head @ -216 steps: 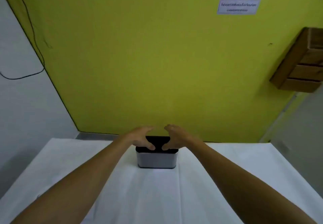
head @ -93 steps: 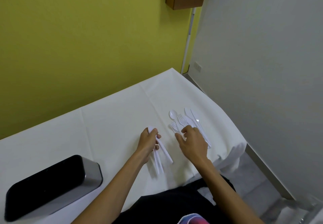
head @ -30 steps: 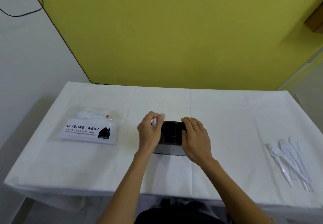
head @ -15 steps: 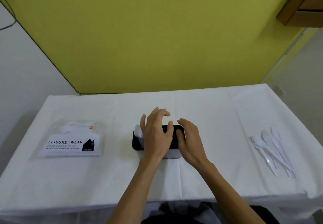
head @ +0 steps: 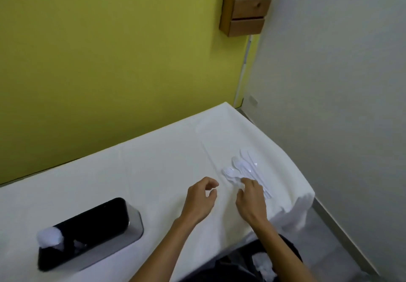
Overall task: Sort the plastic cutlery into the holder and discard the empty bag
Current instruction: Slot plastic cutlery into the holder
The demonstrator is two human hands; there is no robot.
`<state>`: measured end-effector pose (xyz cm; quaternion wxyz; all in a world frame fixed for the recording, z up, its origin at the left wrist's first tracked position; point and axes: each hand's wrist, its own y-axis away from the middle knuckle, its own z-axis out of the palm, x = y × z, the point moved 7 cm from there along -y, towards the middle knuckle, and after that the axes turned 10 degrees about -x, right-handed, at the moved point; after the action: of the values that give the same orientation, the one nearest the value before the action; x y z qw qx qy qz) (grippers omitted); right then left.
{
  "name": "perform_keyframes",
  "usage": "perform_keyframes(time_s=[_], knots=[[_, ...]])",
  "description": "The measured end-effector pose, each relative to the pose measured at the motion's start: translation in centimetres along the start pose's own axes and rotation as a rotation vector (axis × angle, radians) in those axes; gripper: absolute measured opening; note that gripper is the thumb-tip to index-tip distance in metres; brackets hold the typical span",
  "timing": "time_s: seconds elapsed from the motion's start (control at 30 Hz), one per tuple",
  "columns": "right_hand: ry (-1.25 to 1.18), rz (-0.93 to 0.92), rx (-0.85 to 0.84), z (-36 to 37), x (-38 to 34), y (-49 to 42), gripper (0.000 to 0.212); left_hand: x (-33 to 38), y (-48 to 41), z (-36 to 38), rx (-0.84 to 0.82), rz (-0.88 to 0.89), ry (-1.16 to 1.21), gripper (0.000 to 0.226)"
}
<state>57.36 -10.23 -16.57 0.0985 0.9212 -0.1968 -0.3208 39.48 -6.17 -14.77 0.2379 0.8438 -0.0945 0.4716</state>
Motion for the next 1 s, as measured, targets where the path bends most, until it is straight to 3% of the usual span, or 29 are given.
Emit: perform_keyframes(time_s=[0.17, 0.23, 0.33, 0.43, 0.6, 0.73, 0.83, 1.0], knots=[[0.202, 0.000, -0.021, -0.6, 2.4, -1.3, 0.021, -0.9, -2.9, 3.2, -0.055, -0.158, 0.059, 0.014], [0.193, -0.041, -0.052, -0.6, 2.0, -1.5, 0.019, -1.8, -3.7, 4.2, -0.048, -0.268, 0.169, 0.024], [0.080, -0.137, -0.209, 0.0, 1.1, -1.5, 0.016, -2.7, -4.4, 4.9, 0.014, -0.372, 0.339, 0.036], [-0.003, -0.219, -0.386, 0.3, 0.0, -1.2, 0.019, -2.9, -4.9, 4.7, 0.080, -0.382, 0.477, 0.030], [0.157, -0.108, -0.088, -1.9, 1.9, -3.4, 0.030, -2.5, -4.9, 4.1, 0.179, -0.390, 0.811, 0.011], [0.314, -0.111, -0.082, -1.9, 1.6, -4.6, 0.010, -2.6, -4.9, 4.5, 0.156, -0.439, 0.873, 0.009], [0.338, -0.126, -0.060, -2.2, 1.0, -4.7, 0.013, -2.5, -5.0, 4.7, 0.136, -0.453, 0.852, 0.003], [0.352, -0.145, -0.099, -1.4, 0.9, -4.8, 0.019, -2.3, -5.5, 5.2, 0.127, -0.464, 0.861, 0.015]])
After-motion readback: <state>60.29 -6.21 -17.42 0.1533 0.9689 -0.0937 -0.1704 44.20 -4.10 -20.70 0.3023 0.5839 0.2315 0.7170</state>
